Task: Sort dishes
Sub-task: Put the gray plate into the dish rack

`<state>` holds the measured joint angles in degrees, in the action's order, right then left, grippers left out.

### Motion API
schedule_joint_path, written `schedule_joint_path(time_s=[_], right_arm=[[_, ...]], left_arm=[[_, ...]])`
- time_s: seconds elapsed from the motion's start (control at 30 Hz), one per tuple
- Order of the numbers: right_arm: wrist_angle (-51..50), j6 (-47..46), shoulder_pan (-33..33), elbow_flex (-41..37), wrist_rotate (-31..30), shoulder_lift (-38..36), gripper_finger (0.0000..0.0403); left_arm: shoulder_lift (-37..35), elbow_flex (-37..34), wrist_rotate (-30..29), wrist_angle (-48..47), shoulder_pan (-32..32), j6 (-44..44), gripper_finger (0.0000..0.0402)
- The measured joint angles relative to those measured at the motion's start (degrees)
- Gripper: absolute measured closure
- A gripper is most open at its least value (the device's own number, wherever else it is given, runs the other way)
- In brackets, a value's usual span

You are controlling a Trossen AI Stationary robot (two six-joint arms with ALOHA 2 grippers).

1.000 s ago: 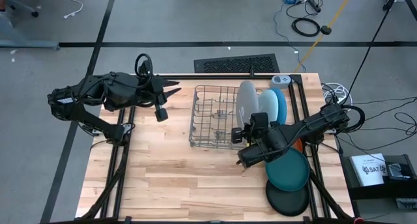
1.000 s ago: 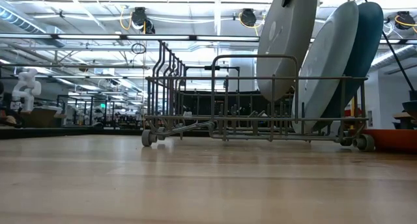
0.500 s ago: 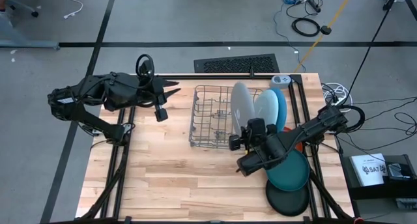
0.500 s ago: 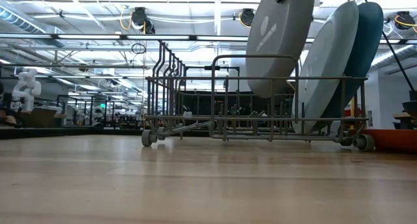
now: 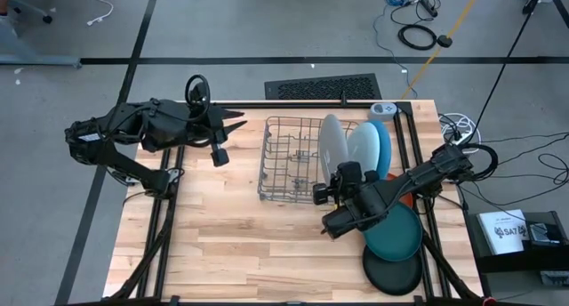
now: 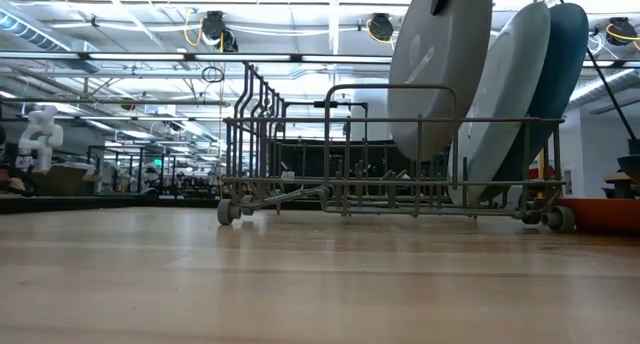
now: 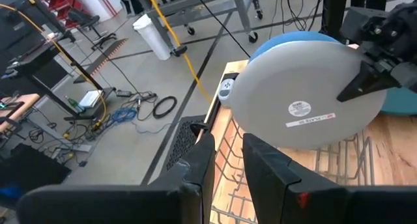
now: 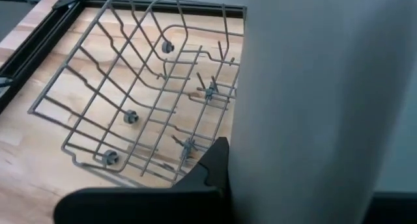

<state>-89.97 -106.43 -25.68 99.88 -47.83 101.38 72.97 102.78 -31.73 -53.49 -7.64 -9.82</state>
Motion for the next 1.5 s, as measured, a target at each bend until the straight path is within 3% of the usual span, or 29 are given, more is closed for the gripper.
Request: schedule_joint_path(time_s=[1.0, 1.5], right_arm=[[-0.1, -0.1, 1.3, 0.0, 1.3, 2.2, 0.0392], [0.0, 4.7, 1.0, 5.2, -3.2, 1.3, 0.0395]], left_arm=[[0.0, 0.0, 0.0, 0.0, 0.0, -0.1, 0.0320], [0.0, 0.0, 0.0, 0.0, 0.0, -1.0, 0.0320]])
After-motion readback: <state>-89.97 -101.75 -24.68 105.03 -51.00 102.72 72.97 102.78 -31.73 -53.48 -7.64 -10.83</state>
